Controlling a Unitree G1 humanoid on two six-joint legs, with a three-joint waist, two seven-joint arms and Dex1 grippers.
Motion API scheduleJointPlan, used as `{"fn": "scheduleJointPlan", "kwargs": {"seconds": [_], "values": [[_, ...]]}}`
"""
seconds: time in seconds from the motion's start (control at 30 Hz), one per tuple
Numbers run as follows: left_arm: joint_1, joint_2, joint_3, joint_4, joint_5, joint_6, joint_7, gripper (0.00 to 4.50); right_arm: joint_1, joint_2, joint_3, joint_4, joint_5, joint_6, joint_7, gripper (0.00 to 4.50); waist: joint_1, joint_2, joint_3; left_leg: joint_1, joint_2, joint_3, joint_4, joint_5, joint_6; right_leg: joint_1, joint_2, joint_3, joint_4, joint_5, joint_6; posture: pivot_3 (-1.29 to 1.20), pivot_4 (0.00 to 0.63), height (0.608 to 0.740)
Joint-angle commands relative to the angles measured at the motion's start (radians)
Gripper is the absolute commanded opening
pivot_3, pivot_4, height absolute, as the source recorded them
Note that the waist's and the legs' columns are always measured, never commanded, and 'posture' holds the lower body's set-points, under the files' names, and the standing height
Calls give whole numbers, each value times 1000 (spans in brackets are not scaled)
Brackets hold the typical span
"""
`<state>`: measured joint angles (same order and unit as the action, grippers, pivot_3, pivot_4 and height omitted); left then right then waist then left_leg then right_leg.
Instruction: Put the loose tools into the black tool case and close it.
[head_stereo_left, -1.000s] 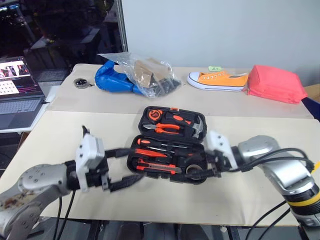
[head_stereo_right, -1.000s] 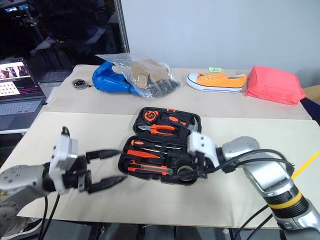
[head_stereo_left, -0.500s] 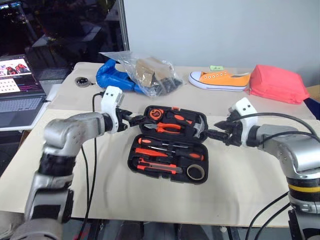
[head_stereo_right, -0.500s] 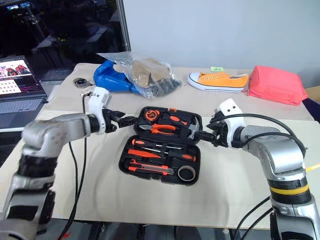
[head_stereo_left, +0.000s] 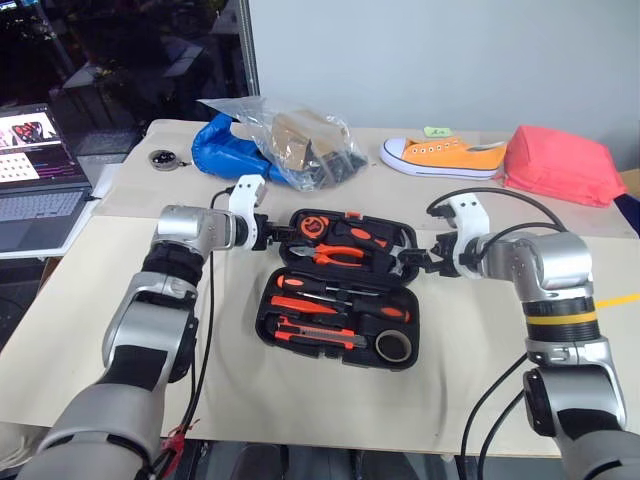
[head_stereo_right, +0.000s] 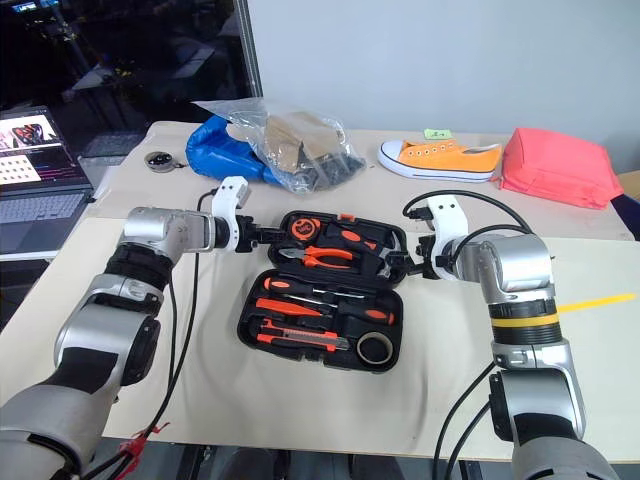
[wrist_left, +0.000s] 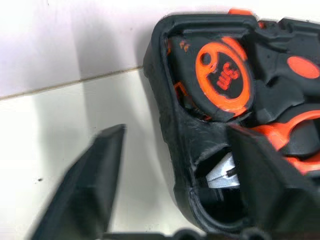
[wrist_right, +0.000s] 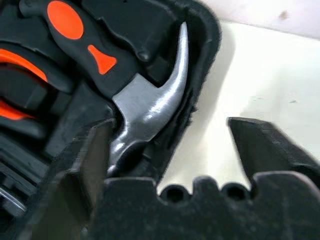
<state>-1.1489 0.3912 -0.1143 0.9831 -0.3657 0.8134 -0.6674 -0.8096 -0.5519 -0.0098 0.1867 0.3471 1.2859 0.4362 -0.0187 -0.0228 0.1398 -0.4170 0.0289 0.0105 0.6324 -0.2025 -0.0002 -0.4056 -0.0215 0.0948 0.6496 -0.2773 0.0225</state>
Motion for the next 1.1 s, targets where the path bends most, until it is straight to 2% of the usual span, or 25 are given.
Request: {"fn": "scheduleJointPlan", "kwargs": {"seconds": [0.03,0.13,0.17,0.27,0.4,0.57,0.73,0.83,0.97,1.1], "values": [[-59,-18,23,72,43,-27,-46,1314,-28,2,-2,34,-17,-20,0,2369,1,0,0,0,0,0,0,0,0,0,0,-1,0,0,0,0,150,740],[-74,-29,38,106,68,-45,-64,218,-24,8,1,45,-20,-30,6,1286,0,0,0,0,0,0,0,0,0,1,0,-1,1,0,0,0,150,740],[-76,-32,44,113,78,-54,-68,41,-20,9,3,42,-22,-34,6,1116,0,0,0,1,0,-1,1,0,0,1,0,-1,1,0,0,0,150,740],[-72,-37,77,111,79,-74,-83,0,-3,24,-19,21,-12,-44,4,29,0,0,0,1,0,-1,1,0,0,1,0,-1,2,0,0,0,150,740],[-49,-37,98,61,90,-114,-118,0,39,62,-68,-41,9,-111,3,29,-2,0,0,1,0,-1,1,0,0,1,0,-1,8,0,0,0,150,740],[3,-39,106,-55,108,-243,-145,0,93,99,-65,-121,6,-275,43,29,-11,0,0,1,0,-1,2,1,-1,0,0,0,9,0,0,0,150,740],[125,-31,99,-293,133,-435,-160,0,147,139,-80,-208,42,-535,163,29,-28,0,0,2,0,-1,3,2,-2,0,1,1,10,0,0,0,150,740],[270,-4,80,-527,141,-529,-183,0,237,121,-80,-300,28,-692,224,29,-29,1,0,1,1,-2,0,2,-2,-1,1,1,14,0,0,0,150,740],[499,80,60,-786,183,-624,-197,0,406,88,-80,-472,36,-767,268,29,-23,1,0,0,2,-5,-2,1,-2,-3,-1,1,13,0,0,0,150,740],[700,159,58,-895,229,-772,-212,0,623,29,-42,-627,-35,-929,315,29,-13,2,-2,1,3,-8,-4,0,0,-2,-3,0,13,0,0,0,150,740]]}}
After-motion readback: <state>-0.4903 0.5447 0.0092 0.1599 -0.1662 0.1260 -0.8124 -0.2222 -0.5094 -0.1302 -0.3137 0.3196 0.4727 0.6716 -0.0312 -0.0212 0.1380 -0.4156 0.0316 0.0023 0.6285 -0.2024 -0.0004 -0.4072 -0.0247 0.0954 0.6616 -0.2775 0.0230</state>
